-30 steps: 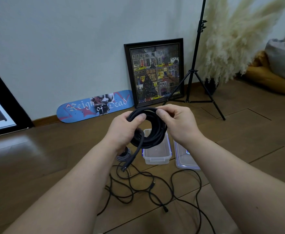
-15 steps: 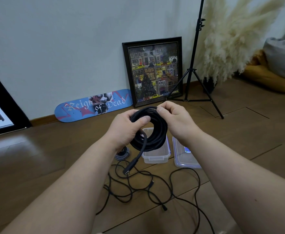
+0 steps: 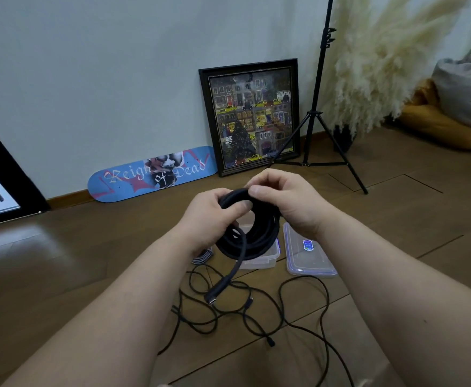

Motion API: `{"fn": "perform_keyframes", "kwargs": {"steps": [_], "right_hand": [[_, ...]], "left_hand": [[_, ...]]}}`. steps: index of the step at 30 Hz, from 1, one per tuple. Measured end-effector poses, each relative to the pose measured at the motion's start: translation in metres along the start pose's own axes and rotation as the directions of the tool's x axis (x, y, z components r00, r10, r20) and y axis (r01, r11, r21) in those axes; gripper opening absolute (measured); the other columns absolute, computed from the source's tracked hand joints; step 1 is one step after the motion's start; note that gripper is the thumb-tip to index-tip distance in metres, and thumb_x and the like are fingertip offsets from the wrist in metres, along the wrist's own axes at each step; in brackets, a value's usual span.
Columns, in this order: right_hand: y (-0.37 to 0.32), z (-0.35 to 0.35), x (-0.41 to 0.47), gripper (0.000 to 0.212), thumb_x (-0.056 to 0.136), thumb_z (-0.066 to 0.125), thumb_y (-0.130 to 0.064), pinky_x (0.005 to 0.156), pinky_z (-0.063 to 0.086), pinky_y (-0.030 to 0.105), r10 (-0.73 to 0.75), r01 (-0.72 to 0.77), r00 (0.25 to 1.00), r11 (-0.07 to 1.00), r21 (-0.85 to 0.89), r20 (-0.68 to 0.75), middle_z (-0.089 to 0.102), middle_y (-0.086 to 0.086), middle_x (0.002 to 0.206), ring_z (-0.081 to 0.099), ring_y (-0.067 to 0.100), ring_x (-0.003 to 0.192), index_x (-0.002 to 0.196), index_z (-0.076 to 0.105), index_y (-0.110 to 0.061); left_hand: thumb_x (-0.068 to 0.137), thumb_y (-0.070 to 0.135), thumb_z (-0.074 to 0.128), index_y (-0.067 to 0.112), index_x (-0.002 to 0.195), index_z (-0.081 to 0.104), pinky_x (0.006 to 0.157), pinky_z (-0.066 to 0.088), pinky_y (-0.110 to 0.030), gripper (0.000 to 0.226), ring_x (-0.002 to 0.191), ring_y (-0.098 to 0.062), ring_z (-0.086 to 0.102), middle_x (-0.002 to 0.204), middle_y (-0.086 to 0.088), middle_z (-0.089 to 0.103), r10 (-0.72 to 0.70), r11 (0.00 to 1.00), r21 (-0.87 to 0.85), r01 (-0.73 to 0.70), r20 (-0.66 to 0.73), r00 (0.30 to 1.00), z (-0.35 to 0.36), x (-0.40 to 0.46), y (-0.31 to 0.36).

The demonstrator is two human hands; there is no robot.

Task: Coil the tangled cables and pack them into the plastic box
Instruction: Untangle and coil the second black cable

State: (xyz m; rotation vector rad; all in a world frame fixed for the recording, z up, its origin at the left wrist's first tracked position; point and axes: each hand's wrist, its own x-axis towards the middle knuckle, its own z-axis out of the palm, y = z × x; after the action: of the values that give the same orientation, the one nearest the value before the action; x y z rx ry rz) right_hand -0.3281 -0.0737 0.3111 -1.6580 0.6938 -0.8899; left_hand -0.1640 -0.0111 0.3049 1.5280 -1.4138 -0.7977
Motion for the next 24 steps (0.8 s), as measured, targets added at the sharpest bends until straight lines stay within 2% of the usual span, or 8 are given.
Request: {"fn": "perform_keyframes", "kwargs": {"steps": [4,9,13,16,18,21,24], "right_hand": [[0.002,0.003,-0.001,0.009,0.091,0.063,-0.007,0.077,0.055,0.024,-0.019,0.017,0.999,0.999,-0.043,-0.045,0.068,0.005,0.088,0.064,0.013,0.081,0.093,0.070,-0.012],[0.001,0.008,0.000,0.010,0.093,0.060,-0.008,0.073,0.052,0.026,0.026,-0.029,0.995,0.999,-0.030,-0.101,0.065,0.004,0.084,0.061,0.013,0.078,0.087,0.068,-0.011],[-0.002,0.009,0.001,0.014,0.092,0.060,-0.008,0.070,0.051,0.030,0.129,-0.124,0.987,0.991,0.057,-0.092,0.066,0.006,0.082,0.062,0.018,0.077,0.080,0.065,-0.013],[-0.004,0.009,0.003,0.008,0.089,0.063,-0.004,0.059,0.050,0.025,0.200,-0.174,0.971,0.967,0.188,-0.130,0.063,0.006,0.079,0.061,0.017,0.070,0.084,0.063,-0.010],[-0.005,0.007,0.004,0.010,0.086,0.067,-0.002,0.064,0.051,0.029,0.231,-0.177,0.961,0.937,0.302,-0.153,0.061,0.006,0.079,0.061,0.019,0.071,0.086,0.060,-0.010],[-0.005,0.004,0.002,0.006,0.087,0.065,-0.003,0.070,0.053,0.031,0.186,-0.142,0.976,0.937,0.318,-0.114,0.063,0.011,0.081,0.062,0.023,0.076,0.084,0.063,-0.007],[-0.004,0.003,-0.002,0.007,0.090,0.062,-0.003,0.070,0.053,0.028,0.092,-0.066,0.991,0.967,0.246,-0.096,0.062,0.013,0.084,0.060,0.021,0.077,0.085,0.065,-0.006]], "left_hand": [[0.090,0.024,0.069,0.014,0.101,0.068,0.059,0.049,-0.023,0.015,0.057,-0.005,0.060,0.070,0.004,0.061,-0.004,1.000,0.011,0.004,-0.020,1.000,0.003,0.001,-0.003],[0.087,0.027,0.073,0.022,0.101,0.067,0.063,0.047,-0.023,0.016,0.062,-0.005,0.061,0.072,0.009,0.064,0.065,0.989,0.137,-0.061,-0.025,0.998,0.004,0.002,-0.005],[0.086,0.027,0.074,0.029,0.100,0.062,0.068,0.044,-0.014,0.019,0.078,0.000,0.061,0.085,0.013,0.066,0.142,0.959,0.245,-0.141,0.013,0.990,0.006,0.001,-0.003],[0.086,0.026,0.074,0.029,0.105,0.062,0.075,0.045,-0.015,0.023,0.088,0.000,0.062,0.092,0.014,0.066,0.194,0.952,0.242,-0.188,-0.001,0.981,0.008,0.000,-0.002],[0.086,0.025,0.074,0.028,0.111,0.060,0.080,0.046,-0.015,0.029,0.093,0.001,0.061,0.098,0.016,0.065,0.237,0.949,0.217,-0.228,-0.016,0.971,0.011,-0.002,-0.001],[0.086,0.023,0.074,0.028,0.112,0.058,0.079,0.046,-0.011,0.031,0.093,0.002,0.061,0.099,0.014,0.064,0.239,0.960,0.161,-0.230,-0.040,0.970,0.012,-0.002,0.001],[0.086,0.023,0.074,0.029,0.107,0.058,0.076,0.048,-0.020,0.027,0.086,-0.005,0.063,0.096,0.009,0.066,0.215,0.971,0.116,-0.207,-0.061,0.975,0.010,0.000,-0.001]]}}
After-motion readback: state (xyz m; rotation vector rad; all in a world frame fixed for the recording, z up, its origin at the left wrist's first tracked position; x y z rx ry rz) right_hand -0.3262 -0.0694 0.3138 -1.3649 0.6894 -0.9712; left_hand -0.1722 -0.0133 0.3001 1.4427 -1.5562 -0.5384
